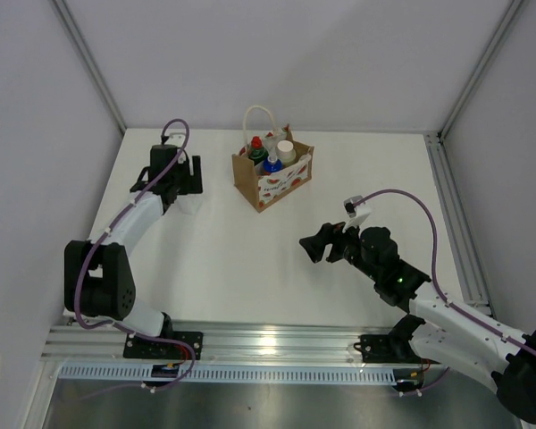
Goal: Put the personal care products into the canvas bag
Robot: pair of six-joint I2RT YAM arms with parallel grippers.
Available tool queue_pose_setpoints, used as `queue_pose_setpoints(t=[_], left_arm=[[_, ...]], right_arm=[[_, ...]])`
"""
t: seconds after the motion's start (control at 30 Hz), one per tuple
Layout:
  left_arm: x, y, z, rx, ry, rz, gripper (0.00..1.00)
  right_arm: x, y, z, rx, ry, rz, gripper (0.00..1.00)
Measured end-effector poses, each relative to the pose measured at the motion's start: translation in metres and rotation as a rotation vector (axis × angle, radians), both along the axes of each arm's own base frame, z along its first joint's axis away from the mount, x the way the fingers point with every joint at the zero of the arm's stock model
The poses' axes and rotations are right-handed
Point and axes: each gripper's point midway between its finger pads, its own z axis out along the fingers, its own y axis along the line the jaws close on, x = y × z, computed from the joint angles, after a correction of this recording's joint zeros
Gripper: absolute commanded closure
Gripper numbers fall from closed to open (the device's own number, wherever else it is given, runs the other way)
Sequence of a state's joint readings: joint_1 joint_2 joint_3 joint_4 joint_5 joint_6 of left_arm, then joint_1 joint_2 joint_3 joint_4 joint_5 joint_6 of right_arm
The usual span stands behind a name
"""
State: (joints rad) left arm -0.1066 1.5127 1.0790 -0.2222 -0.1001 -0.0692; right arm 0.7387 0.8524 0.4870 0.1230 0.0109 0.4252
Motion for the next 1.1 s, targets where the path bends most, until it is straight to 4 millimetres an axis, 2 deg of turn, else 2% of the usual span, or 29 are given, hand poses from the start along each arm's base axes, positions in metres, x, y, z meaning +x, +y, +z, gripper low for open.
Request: queue_pose_setpoints(t=[0.37,0.7,0.97,1.1], left_arm=[[0.002,-0.015,0.003,-0.012,-0.015,-0.064,0.21],[0.005,-0.009,0.003,0.018,-0.022,-0.027,0.24],[0.011,-0.005,-0.016,0.035,0.009,-0.01,0.25],[0.012,-0.003,-0.016,0.044,0.006,0.002,0.26]], right_arm=[[0.0,0.0,0.0,0.0,-0.001,0.002,0.19],[0.0,0.001,0.001,-0.001,-0.001,0.0,0.19],[0.001,0.001,0.003,0.003,-0.006,-0.002,0.19],[0.001,0.001,0.004,0.003,-0.007,-0.002,0.19]])
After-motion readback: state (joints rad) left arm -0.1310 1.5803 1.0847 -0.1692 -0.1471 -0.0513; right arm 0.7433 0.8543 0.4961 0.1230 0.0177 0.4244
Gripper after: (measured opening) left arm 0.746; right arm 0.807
